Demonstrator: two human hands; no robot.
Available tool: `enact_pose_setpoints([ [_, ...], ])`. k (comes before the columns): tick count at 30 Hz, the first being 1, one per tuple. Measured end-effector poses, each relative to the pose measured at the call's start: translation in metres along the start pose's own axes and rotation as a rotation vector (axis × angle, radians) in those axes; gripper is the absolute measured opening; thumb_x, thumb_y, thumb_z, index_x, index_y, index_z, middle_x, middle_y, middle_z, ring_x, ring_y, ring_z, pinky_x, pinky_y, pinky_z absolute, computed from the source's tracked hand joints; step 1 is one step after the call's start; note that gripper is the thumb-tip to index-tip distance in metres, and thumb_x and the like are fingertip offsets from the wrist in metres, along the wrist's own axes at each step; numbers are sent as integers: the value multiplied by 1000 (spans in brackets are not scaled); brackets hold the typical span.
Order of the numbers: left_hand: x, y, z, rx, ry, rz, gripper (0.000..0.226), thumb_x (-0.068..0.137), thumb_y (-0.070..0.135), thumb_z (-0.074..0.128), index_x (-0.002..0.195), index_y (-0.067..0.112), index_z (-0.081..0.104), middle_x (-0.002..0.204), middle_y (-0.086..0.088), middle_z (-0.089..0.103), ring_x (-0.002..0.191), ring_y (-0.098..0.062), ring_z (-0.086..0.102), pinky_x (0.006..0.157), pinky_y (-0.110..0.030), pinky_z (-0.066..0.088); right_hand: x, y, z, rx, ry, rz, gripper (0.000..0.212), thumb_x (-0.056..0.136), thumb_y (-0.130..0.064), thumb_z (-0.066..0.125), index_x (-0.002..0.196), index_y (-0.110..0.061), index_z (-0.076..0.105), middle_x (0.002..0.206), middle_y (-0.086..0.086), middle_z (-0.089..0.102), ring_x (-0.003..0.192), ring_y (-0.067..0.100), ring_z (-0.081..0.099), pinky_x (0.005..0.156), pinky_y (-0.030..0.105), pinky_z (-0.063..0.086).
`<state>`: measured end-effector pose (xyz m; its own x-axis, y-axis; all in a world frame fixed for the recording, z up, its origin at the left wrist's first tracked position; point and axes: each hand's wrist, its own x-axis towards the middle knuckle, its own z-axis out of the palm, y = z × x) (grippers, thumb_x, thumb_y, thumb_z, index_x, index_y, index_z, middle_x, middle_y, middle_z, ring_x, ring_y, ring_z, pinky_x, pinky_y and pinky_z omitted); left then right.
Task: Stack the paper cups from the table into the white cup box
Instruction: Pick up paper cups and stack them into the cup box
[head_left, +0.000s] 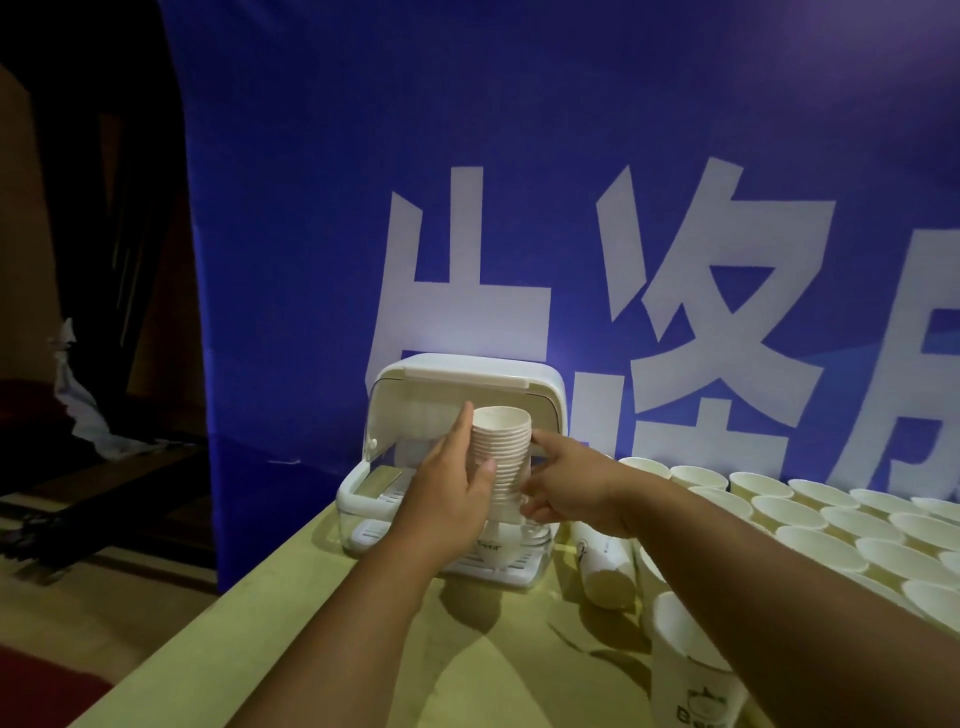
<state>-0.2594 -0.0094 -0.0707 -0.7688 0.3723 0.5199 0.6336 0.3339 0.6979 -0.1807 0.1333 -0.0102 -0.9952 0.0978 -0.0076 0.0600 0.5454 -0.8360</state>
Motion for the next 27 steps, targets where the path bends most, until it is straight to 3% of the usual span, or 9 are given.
enact_pose_setpoints([
  [3,5,-9,-9,-54,28,-37,75,103,34,55,160,47,9,165,3,29,147,-21,37,115,-52,42,8,-8,8,87,2,-11,63,90,-7,67,143,-28,40,124,10,60,106,28,65,94,45,55],
  [6,16,-21,-19,-19,32,-45,82,101,33,60,159,47,5,166,3,26,148,-22,35,116,-52,41,16,-18,18,188,-30,-67,40,91,-3,63,120,-29,52,107,6,64,100,24,65,94,41,55],
  [9,30,-38,-29,63,-13,-19,91,96,31,67,160,43,3,167,8,21,149,-21,32,117,-50,39,28,-23,33,206,-48,-106,32,91,2,59,91,-29,55,87,1,64,77,11,61,72,27,53],
  [14,51,-57,-36,104,-27,-28,98,94,25,71,160,41,-1,168,7,17,150,-22,28,118,-45,35,68,-24,54,299,8,-131,43,84,10,61,99,-30,59,94,0,70,82,12,66,71,27,55],
  [18,63,-76,-40,73,-69,-41,105,94,20,71,157,49,-8,168,6,16,149,-21,30,117,-46,38,99,-19,67,294,68,-112,52,80,-3,72,122,-28,53,113,4,68,106,23,66,95,46,55],
  [20,69,-83,-44,11,-32,-60,103,91,21,73,155,52,-2,162,3,30,139,-20,44,109,-44,48,107,-21,71,299,80,-111,52,81,-9,74,123,-29,50,114,3,67,106,23,66,95,47,54],
  [22,72,-86,-44,-29,-6,-84,92,90,20,73,151,44,9,148,1,46,120,-15,57,92,-34,54,114,-20,74,293,97,-95,54,82,-16,74,127,-29,46,115,4,66,104,23,66,94,48,55],
  [24,73,-86,-43,-10,-15,-119,71,94,20,69,141,36,18,135,0,53,104,-10,60,77,-26,53,118,-20,77,276,121,-71,58,83,-22,72,131,-28,40,117,5,64,104,24,66,93,48,55],
  [27,73,-84,-43,8,-62,-169,54,97,27,65,134,33,26,121,3,58,96,-12,64,71,-27,53,125,-17,79,263,157,9,66,88,-25,68,142,-31,29,120,6,60,105,23,63,94,46,55],
])
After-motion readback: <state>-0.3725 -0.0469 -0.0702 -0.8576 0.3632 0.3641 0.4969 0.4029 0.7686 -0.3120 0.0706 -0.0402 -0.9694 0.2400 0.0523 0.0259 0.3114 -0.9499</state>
